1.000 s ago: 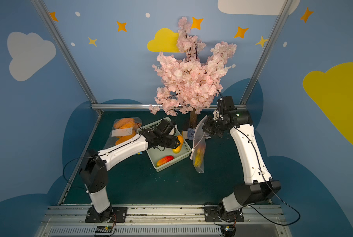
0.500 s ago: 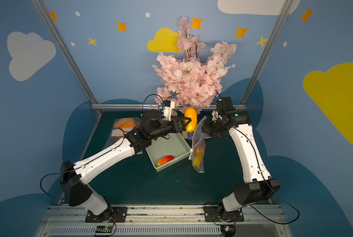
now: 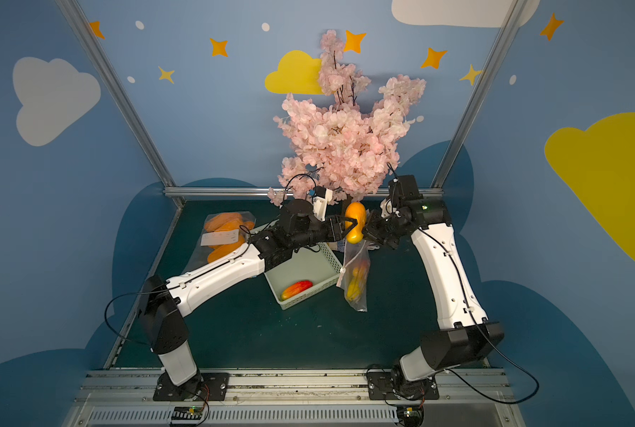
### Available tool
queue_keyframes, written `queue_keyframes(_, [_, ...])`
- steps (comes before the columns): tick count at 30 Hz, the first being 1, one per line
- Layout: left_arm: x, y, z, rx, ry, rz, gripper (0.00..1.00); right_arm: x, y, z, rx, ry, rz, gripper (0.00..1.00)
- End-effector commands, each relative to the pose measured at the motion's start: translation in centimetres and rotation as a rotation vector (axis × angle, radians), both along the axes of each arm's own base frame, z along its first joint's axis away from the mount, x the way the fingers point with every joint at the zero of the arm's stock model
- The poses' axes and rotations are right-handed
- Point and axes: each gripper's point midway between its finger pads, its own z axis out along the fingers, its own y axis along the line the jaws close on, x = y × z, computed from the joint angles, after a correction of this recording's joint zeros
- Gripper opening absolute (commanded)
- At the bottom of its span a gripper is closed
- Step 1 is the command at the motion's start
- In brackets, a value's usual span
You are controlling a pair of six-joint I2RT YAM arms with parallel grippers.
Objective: Place the mango in a zip-top bag and seal the zipper
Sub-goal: Place the mango in the zipper food storage bag.
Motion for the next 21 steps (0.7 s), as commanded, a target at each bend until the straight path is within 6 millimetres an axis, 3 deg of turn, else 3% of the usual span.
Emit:
queue_keyframes(1, [-0.9,0.7,-2.6,0.185,-0.045,-0.012,0.28,0.0,0.4,1.6,0.019,-0.042,0.015,0.00])
queue_keyframes(8, [-2.1,0.9,-4.0,0.302,-0.074,-0.028,0.30,0.1,0.3,1.8,0.016,-0.045,0.010,0.00])
queue_keyframes(9, [-2.4,0.8,-4.1,0.313,-0.077,-0.037,0.34,0.1,0.3,1.8,0.016,-0.046,0.011,0.00])
queue_keyframes(11, [-3.0,0.8,-3.4,0.332,-0.085,-0.050,0.52,0.1,0.3,1.7,0.011,-0.042,0.011,0.00])
queue_keyframes(14, [-3.7,1.3,-2.1,0.336,-0.092,-0.054,0.66,0.1,0.2,1.6,0.007,-0.041,0.008,0.00])
queue_keyframes(18, [-4.3,3.1,-1.0,0.355,-0.091,-0.021,0.74,0.1,0.1,1.4,0.005,-0.042,0.006,0.00])
queue_keyframes(21, [-4.4,5.8,-2.1,0.423,-0.074,0.024,0.76,0.1,0.2,1.1,0.009,-0.037,0.004,0.00])
